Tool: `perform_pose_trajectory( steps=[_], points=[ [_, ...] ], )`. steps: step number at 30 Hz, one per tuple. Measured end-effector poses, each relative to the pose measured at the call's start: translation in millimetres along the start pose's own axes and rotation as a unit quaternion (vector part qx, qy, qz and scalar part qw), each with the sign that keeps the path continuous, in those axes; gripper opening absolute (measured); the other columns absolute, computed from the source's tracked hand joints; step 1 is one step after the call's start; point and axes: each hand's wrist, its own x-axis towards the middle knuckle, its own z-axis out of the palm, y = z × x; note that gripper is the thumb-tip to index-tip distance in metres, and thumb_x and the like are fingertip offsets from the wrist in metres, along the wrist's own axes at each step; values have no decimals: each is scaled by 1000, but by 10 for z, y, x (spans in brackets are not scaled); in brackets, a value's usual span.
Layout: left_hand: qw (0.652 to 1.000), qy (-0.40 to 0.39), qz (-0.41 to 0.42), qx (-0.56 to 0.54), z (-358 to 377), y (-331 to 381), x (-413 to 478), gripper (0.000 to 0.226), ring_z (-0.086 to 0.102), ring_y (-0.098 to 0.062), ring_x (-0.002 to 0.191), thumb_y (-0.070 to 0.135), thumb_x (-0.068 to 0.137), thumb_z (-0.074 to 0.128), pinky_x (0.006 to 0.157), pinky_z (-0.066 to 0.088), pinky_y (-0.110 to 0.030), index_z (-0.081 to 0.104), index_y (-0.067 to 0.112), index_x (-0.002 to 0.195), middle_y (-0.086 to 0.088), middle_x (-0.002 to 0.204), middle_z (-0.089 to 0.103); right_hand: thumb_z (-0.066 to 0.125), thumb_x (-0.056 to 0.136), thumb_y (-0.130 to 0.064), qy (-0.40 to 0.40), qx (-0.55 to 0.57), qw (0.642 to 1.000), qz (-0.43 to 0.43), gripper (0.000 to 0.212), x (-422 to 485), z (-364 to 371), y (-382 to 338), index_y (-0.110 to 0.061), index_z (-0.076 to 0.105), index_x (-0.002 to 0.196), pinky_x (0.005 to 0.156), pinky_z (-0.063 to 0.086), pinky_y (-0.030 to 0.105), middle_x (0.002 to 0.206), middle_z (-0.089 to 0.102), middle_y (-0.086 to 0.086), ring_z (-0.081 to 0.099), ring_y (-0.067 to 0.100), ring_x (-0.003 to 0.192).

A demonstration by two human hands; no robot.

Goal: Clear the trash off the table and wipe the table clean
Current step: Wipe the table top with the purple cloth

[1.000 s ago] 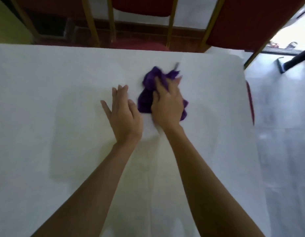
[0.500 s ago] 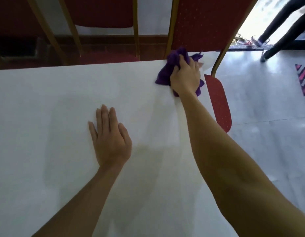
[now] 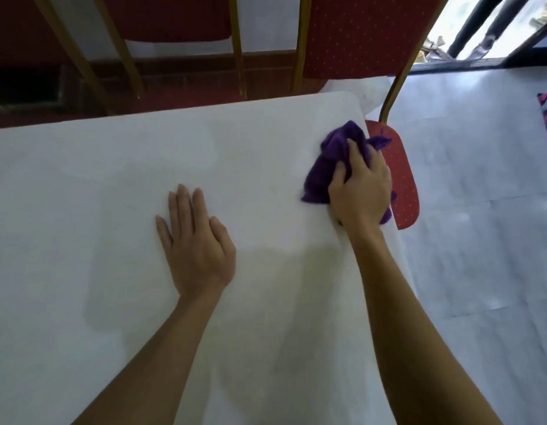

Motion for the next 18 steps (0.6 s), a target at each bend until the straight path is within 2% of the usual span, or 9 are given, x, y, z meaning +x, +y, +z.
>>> perform_pose_trajectory(
  steps=[2, 5, 7, 10, 13, 16, 18],
  points=[
    [1000, -5, 1, -3, -11, -16, -7, 54, 17, -23, 154, 28, 101, 31, 125, 11, -50, 37, 10, 152, -10, 164, 27, 41, 103, -34, -3, -3, 1000, 6, 46, -71, 134, -315, -28, 44, 149, 122, 25, 50, 157, 40, 2, 29, 30, 148],
    [1000, -11, 4, -4, -33, -15, -20, 53, 14, -22, 155, 26, 103, 30, 125, 9, -50, 33, 11, 154, -9, 165, 24, 45, 102, -34, -45, 13, 991, -123, 44, -789, 201, -502, -32, 48, 147, 122, 25, 47, 156, 42, -2, 28, 26, 150],
    [1000, -11, 12, -7, -37, -22, -13, 52, 13, -22, 155, 24, 104, 29, 125, 8, -49, 32, 12, 154, -9, 165, 23, 50, 102, -35, -88, 31, 983, -158, 44, -1455, 46, -352, -34, 50, 146, 123, 22, 44, 157, 41, -5, 25, 21, 151],
    [1000, -1, 2, -27, -40, -62, 14, 50, 16, -22, 154, 19, 103, 32, 126, 6, -47, 37, 13, 152, -8, 164, 25, 61, 97, -30, -105, 24, 983, -147, 49, -2213, -316, 157, -30, 52, 145, 120, 28, 49, 156, 42, -5, 26, 20, 151],
    [997, -29, 12, -71, -89, -102, 40, 56, 18, -23, 154, 11, 94, 34, 124, 3, -44, 43, 12, 149, -9, 163, 27, 60, 92, -28, -77, 15, 994, -78, 52, -2186, -533, 563, -22, 55, 143, 113, 36, 56, 153, 46, 2, 33, 27, 147],
    [989, -100, 45, -97, -250, -306, -11, 62, 14, -23, 154, 6, 89, 32, 124, 1, -41, 38, 7, 151, -9, 165, 23, 54, 95, -30, -57, 22, 998, 22, 53, -1630, -375, 295, -21, 50, 146, 116, 31, 56, 155, 42, 7, 32, 31, 146],
    [987, -119, 56, -91, -383, -523, -164, 61, 12, -23, 155, 4, 91, 33, 124, 3, -41, 35, 6, 152, -9, 165, 21, 49, 98, -33, -71, 23, 997, -2, 52, -1347, -117, -206, -23, 46, 149, 121, 25, 52, 158, 38, 7, 26, 32, 149]
  ],
)
